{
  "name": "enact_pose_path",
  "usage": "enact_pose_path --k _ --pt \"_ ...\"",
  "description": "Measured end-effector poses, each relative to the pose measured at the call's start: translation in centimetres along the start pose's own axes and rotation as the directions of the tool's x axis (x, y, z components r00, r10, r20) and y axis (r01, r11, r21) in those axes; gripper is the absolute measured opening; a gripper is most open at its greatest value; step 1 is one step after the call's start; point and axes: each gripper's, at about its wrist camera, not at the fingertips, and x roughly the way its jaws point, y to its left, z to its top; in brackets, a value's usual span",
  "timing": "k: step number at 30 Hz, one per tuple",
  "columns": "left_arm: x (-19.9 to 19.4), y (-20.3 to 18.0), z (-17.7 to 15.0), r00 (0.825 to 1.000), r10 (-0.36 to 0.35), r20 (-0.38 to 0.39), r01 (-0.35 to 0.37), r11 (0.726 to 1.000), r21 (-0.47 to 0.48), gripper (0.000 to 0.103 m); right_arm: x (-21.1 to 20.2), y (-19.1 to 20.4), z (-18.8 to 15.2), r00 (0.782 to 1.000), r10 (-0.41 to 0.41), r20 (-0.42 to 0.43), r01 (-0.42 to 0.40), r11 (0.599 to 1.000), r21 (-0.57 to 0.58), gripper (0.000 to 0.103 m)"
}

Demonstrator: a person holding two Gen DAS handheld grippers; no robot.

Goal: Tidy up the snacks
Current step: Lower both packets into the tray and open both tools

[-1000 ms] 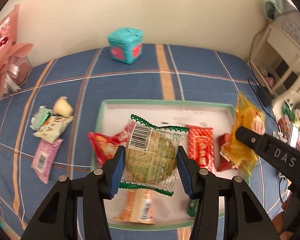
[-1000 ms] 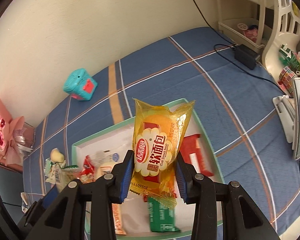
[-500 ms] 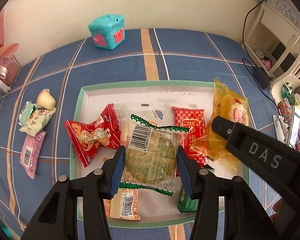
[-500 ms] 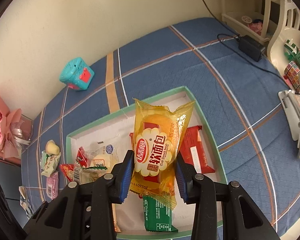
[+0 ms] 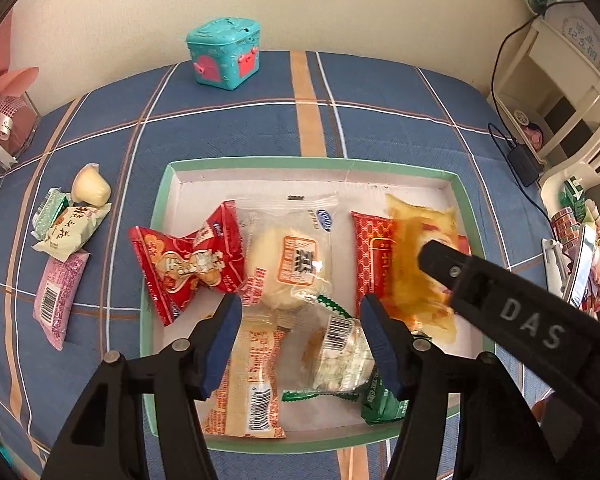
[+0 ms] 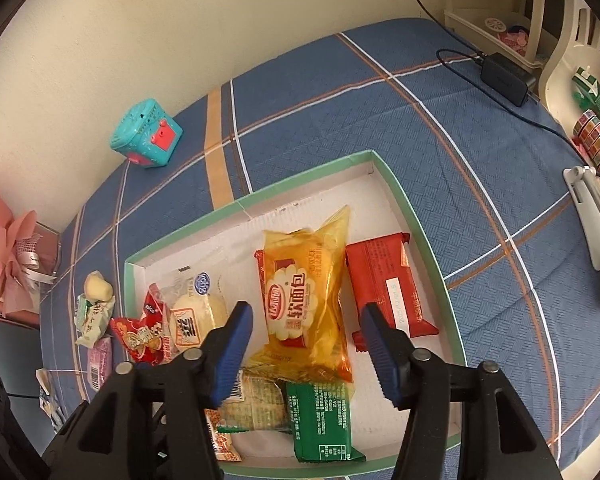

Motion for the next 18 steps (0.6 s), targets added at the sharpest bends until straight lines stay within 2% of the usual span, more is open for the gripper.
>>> enact_pose_path --k 4,7,10,12,14,18 --pt "0.0 1.1 0.1 1.000 0.007 0.000 -0.007 1.000 -0.028 0.063 -0.4 0.2 -0.1 1.000 -0.004 0.007 0.004 1.000 -0.005 0.064" --pt "0.0 2.3 0.1 1.000 0.017 -0.002 -0.017 0.998 -0.058 0.068 -0.5 0.2 -0.3 1.000 -0.010 0.005 0.010 1.000 -0.010 0.068" --pt "-0.2 4.0 -0.1 0.998 0.062 0.001 -0.061 0.993 -0.098 0.069 -0.5 0.4 -0.6 1.000 -0.018 0.001 0.018 1.000 -0.023 0.069" --pt "-0.4 4.9 -0.1 0.997 0.080 0.007 -0.078 0.990 -0.115 0.074 -0.4 0.8 -0.8 1.000 -0.020 -0.008 0.020 0.999 -0.039 0.069" --pt "-0.7 6.0 -0.3 0.995 0.094 0.017 -0.091 0.986 -0.137 0.083 -0.2 1.2 -1.1 1.000 -0.025 -0.015 0.024 0.998 -0.058 0.069" --pt "-1.2 7.5 -0.4 0.992 0.120 0.034 -0.113 0.980 -0.165 0.084 -0.3 2.1 -1.7 0.999 -0.038 -0.011 0.037 0.996 -0.086 0.070"
